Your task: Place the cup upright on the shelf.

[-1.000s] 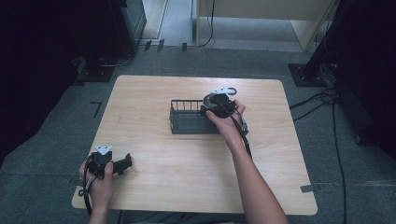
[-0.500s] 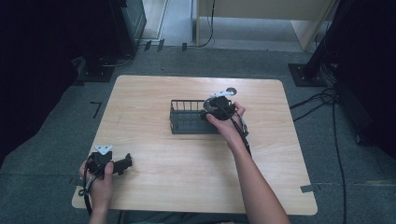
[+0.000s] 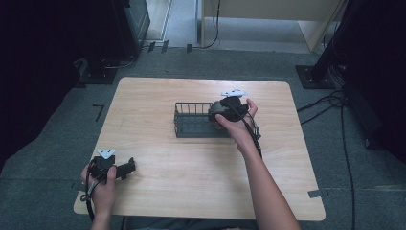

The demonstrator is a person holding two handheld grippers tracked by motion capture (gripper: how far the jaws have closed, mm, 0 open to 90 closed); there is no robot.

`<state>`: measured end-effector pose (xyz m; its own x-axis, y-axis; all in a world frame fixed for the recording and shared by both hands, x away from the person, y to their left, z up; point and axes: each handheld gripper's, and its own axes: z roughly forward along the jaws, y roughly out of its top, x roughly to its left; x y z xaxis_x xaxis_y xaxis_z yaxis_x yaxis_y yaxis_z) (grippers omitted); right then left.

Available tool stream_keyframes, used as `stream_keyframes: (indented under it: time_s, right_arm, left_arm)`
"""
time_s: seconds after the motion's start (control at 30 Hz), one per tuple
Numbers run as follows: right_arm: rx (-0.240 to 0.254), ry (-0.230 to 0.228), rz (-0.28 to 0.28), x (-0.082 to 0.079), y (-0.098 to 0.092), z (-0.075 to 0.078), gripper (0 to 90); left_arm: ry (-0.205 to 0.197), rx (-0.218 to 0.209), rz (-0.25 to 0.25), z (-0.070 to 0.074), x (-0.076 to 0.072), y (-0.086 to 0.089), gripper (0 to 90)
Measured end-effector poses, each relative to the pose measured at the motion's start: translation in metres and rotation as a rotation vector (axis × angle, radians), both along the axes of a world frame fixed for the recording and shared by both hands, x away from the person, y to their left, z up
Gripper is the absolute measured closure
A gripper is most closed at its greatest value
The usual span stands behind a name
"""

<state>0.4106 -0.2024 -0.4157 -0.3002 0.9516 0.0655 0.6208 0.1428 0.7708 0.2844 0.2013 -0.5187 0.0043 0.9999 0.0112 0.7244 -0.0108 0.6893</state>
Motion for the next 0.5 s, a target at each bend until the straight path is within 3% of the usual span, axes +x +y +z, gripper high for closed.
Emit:
stream_keyframes:
  time_s: [0.2,0.5]
  right_arm:
    - [0.019,-0.032,0.002,-0.012,-0.008,0.011,2.3]
    - [0.028,-0.074,-0.027,-0.034,-0.029,0.016,1.7]
  left_arm:
    - [0.0,0.0,0.0,0.0,0.0,0.0,0.0]
    - [0.0,0.0,0.0,0.0,0.0,0.0,0.0]
